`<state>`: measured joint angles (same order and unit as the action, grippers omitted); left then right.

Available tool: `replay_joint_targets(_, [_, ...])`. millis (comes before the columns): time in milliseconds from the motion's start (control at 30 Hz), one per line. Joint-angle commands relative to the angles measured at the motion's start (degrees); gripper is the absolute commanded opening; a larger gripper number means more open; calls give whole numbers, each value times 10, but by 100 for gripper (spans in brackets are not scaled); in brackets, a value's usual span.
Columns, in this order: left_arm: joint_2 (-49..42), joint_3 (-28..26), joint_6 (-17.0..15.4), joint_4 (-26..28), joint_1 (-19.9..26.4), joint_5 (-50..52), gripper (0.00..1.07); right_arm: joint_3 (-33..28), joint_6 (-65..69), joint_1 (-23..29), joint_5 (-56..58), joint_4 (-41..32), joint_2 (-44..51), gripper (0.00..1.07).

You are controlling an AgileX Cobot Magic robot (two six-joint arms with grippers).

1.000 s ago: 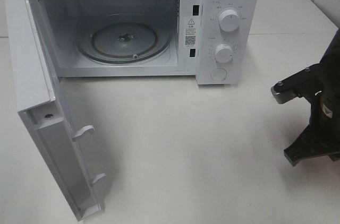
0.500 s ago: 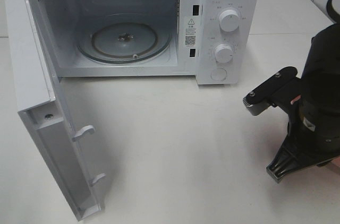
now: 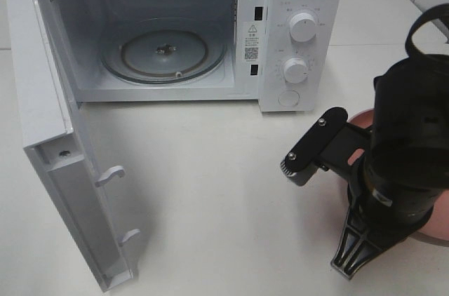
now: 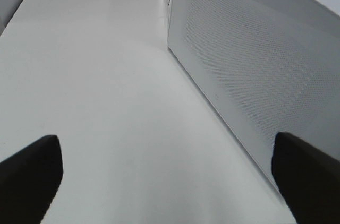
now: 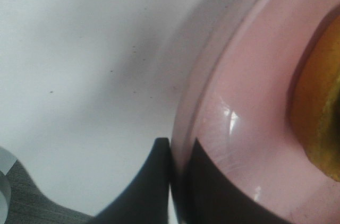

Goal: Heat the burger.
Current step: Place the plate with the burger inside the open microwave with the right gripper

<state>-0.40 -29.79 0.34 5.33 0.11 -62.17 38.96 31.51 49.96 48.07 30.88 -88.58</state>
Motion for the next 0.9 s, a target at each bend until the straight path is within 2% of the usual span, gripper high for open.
replay_joint_targets(33, [-9,1,0,1,-3,8,100,-1,-25,42,15,29,5,0])
replay_joint_targets(133, [-9,1,0,1,-3,8,100,-1,-29,50,14,30,5,0])
replay_joint_targets(200, [-9,1,0,1,-3,8,100,-1,-52,87,4,34,5,0])
replay_joint_targets(567, [-9,1,0,1,-3,8,100,-1,-131,167,-34,63,5,0])
replay_joint_targets(900, [-9,1,0,1,-3,8,100,-1,-216,183,-81,62,5,0])
